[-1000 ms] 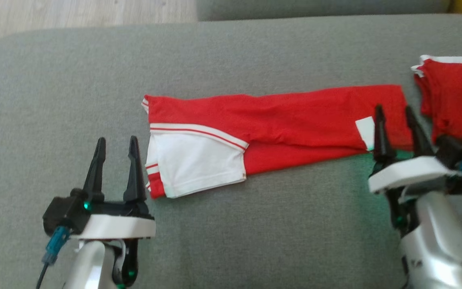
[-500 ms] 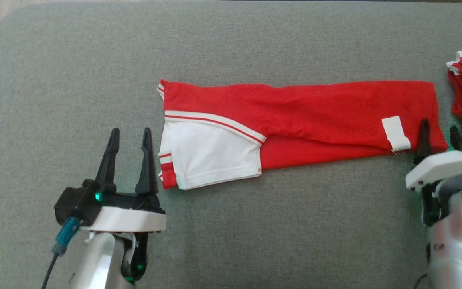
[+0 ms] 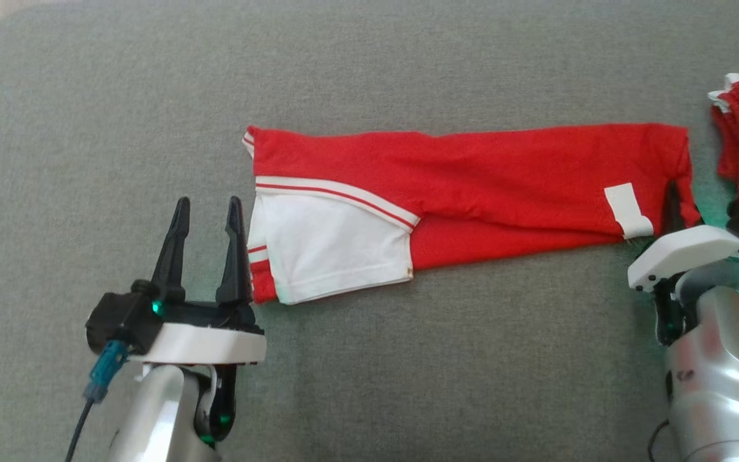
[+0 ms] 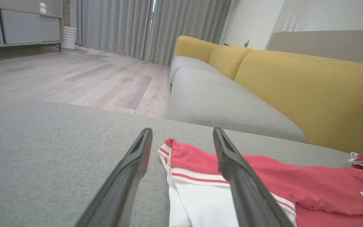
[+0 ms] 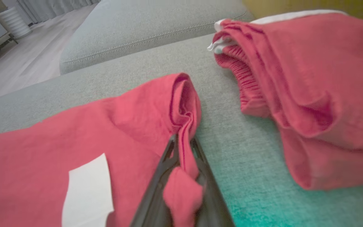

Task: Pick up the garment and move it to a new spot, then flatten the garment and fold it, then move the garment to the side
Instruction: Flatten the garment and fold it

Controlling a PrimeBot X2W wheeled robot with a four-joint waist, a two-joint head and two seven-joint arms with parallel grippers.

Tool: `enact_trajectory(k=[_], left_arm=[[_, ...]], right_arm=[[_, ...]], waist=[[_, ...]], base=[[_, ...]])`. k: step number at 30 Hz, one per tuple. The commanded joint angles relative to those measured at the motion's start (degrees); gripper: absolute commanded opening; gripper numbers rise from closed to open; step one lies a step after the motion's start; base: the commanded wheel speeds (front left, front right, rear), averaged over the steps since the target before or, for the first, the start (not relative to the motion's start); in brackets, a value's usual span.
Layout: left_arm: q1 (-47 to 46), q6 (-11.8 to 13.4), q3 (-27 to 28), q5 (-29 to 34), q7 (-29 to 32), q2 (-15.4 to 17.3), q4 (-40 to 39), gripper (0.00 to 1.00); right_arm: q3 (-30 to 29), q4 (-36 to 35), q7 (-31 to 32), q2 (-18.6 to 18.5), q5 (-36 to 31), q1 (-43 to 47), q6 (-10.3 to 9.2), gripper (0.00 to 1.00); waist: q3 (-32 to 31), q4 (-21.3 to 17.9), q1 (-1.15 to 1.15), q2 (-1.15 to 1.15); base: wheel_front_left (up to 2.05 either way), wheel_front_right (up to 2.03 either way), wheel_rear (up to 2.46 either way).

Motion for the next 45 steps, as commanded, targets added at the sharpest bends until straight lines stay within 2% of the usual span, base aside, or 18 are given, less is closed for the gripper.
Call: enact_trajectory(k=[1,11,19,27,32,36,41,45], left_arm=[[-1.3,0.2,1.8,0.8,-0.5,0.2,-1.5,1.0],[-0.1,0.0,2.7,1.1,-0.5,0.2,-2.0,1.0],[0.9,0.1,2.5,1.1,-0.5,0.2,-2.2,1.0],[2.1,0.1,3.3,1.5,-0.5,0.2,-1.9,1.0],[3.0,-0.1,3.8,1.8,-0.5,0.2,-1.8,1.0],[3.8,-0.2,4.1,0.5,-0.5,0.2,-1.8,1.0],[3.8,-0.3,3.5,0.5,-0.5,0.2,-2.4,1.0],[3.0,-0.4,2.9,0.5,-0.5,0.2,-2.7,1.0]], right_arm=[[1.6,-1.8,-1.1,0.2,0.4,-1.0,-0.05,0.0],[-0.2,-10.0,-0.9,-4.6,3.3,2.7,-0.05,0.0],[3.6,-17.5,2.5,-2.3,6.4,4.2,-0.05,0.0],[16.8,-26.3,5.8,0.2,10.1,5.9,-0.05,0.0],[28.3,-28.1,7.0,0.3,19.1,7.7,-0.05,0.0],[36.5,-25.0,5.7,0.3,25.5,8.3,-0.05,0.0],[42.6,-17.7,1.7,0.3,33.1,5.7,-0.05,0.0],[47.7,-12.1,-2.1,0.3,36.5,1.9,-0.05,0.0]], waist=[[-0.8,-0.7,0.0,0.0],[-4.2,-2.8,0.0,0.0],[-6.3,-2.8,0.0,0.0],[-9.7,0.2,0.0,0.0],[-11.5,2.9,0.0,0.0],[-12.1,4.6,0.0,0.0],[-11.3,7.1,0.0,0.0],[-9.6,9.2,0.0,0.0]], base=[[0.0,0.0,0.0],[0.0,0.0,0.0],[0.0,0.0,0.0],[0.0,0.0,0.0],[0.0,0.0,0.0],[0.0,0.0,0.0],[0.0,0.0,0.0],[0.0,0.0,0.0]])
